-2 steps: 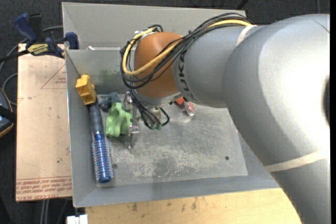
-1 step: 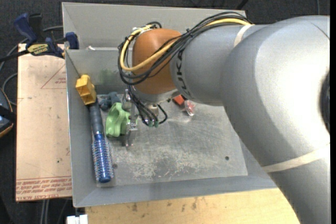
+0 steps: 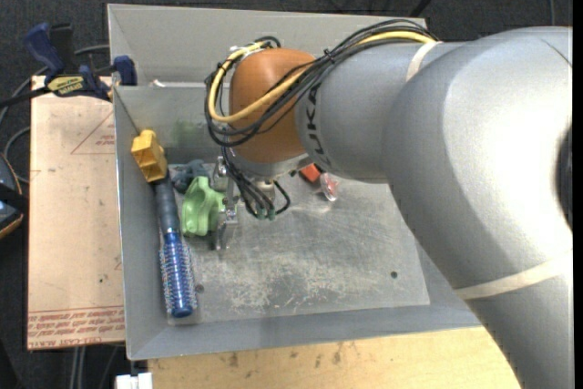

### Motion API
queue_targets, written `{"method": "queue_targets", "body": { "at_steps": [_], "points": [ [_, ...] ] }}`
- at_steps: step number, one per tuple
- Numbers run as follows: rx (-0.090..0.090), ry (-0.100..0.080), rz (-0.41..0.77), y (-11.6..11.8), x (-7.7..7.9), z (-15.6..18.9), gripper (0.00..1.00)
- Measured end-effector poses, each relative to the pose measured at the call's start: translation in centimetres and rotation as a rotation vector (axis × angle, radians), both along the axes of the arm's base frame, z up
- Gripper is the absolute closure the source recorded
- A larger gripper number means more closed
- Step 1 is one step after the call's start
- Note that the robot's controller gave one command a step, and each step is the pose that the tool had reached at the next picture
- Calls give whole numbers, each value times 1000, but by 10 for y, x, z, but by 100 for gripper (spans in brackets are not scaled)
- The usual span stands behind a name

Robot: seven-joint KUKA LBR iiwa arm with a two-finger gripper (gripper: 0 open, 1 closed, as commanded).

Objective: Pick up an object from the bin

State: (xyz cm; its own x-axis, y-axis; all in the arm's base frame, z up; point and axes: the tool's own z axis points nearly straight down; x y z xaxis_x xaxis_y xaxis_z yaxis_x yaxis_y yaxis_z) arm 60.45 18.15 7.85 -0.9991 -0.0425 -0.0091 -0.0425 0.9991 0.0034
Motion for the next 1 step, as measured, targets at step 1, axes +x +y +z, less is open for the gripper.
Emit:
{"method": "queue_targets", "body": {
  "at_steps": [1],
  "points": [
    [0,-3,17,2,14,134,100]
  ]
}}
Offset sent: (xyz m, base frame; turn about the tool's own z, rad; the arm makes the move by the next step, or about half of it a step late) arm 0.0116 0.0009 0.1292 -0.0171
